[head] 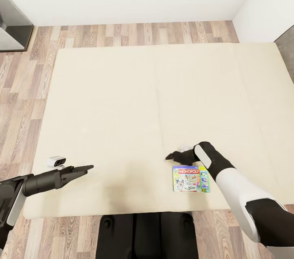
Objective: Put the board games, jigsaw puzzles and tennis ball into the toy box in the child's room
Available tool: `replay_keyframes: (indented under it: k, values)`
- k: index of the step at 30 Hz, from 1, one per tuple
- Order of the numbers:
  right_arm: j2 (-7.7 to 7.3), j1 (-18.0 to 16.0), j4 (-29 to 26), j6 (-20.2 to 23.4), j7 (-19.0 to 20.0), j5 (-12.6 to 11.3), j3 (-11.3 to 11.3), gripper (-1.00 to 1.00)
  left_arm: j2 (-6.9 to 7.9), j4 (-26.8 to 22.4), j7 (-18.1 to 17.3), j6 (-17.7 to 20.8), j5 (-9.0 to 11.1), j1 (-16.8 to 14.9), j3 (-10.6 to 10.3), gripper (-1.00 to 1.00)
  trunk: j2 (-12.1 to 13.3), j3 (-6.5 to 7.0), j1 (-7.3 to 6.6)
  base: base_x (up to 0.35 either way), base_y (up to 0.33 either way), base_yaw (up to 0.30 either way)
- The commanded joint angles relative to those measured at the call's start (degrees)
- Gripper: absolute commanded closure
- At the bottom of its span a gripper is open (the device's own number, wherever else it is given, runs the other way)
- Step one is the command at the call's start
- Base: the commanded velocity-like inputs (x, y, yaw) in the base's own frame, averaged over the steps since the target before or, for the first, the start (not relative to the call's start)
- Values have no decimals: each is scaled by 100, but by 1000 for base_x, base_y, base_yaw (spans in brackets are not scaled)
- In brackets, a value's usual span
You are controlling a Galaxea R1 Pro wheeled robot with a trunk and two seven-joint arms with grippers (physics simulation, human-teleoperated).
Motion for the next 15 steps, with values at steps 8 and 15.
replay_keyframes:
  k: [8, 15]
  values:
    - [-64, 19, -64, -29, 67, 50, -7, -100, 9, -2, -21, 61, -3, -1, 0, -100, -9, -6, 3, 0, 0, 0]
    - [-87, 125, -429, -30, 95, 45, -37, -100, 40, -2, -21, 61, -3, -1, 0, -100, -9, -6, 3, 0, 0, 0]
